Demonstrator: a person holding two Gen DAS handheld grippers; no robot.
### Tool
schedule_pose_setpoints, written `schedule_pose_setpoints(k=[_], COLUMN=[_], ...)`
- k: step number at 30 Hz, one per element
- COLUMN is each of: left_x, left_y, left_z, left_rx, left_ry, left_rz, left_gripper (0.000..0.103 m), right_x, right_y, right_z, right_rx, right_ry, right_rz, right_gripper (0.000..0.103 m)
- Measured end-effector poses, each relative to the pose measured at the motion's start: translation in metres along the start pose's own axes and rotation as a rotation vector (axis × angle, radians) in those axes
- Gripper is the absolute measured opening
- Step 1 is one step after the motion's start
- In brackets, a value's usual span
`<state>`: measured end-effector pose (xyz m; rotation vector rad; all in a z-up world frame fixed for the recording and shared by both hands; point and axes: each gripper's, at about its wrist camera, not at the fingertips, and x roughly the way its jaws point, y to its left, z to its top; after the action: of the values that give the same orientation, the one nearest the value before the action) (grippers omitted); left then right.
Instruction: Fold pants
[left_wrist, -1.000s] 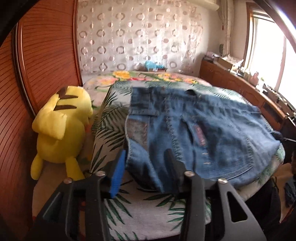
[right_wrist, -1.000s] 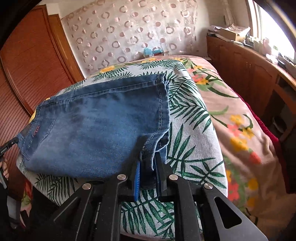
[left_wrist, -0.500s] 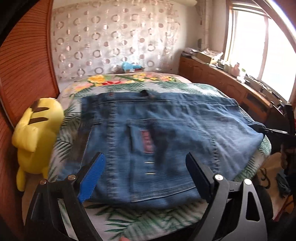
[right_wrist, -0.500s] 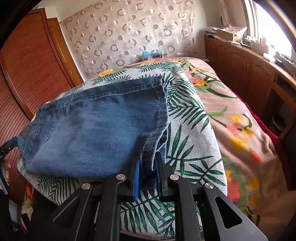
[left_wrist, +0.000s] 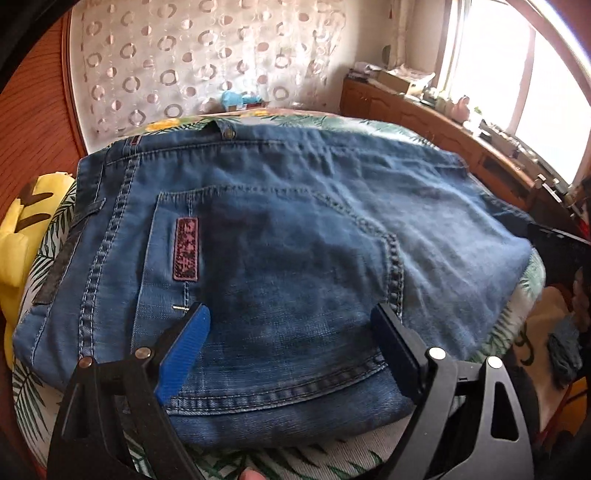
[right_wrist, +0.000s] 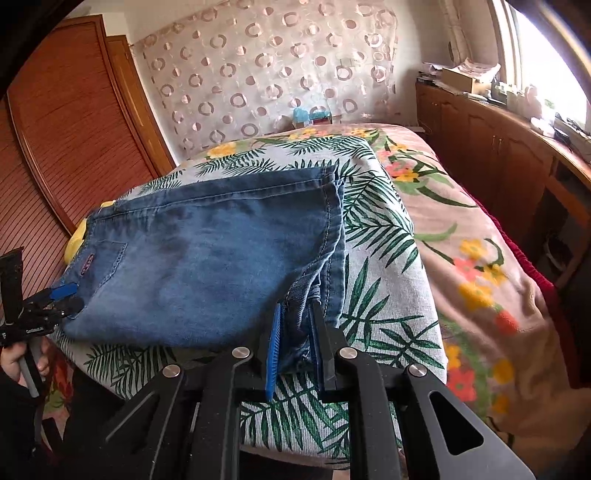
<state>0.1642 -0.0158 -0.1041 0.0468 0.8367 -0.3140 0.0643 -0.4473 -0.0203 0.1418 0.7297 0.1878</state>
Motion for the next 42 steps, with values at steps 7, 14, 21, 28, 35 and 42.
schedule_pose_setpoints(k=[7,14,21,28,35,42], left_x=[0.002,0.003,0.004,-0.003,-0.026,-0.067], left_y=[-0.007,-0.011,-0.011,-0.009,-0.010,0.008], left_z=[-0.007,-0.010,-0.009,-0.015,-0.016,-0.004], left_rx=[-0.002,-0.014,-0.007,-0.028,-0.025,-0.078], left_ry=[-0.045,-0.070,-0.060,-0.077,-0.114,-0.185], left_rz=[0.071,0.111,0.108,0.092,0.049,0.012], left_gripper=[0.089,0.089,0.089,0.089,0.089,0.089], right_x=[0.009,0.013,0.009,0.000,-0.006,-0.002], right_y=[-0.001,-0.011,-0.005,0.014,0.049,0.109], right_z=[0.000,0.001,0.004,0.013,0.037,0.065], right_rx=[0.008,0.085,0.082,0.050,-0.035,-0.158], right_ry=[0.023,0.020,-0.001,-0.028,-0.064,-0.085], right_rz=[0.003,0.059,0.045,0.091,0.146,0.225], right_gripper=[0.015,0.015,0.011,0.009,0.007,0.006])
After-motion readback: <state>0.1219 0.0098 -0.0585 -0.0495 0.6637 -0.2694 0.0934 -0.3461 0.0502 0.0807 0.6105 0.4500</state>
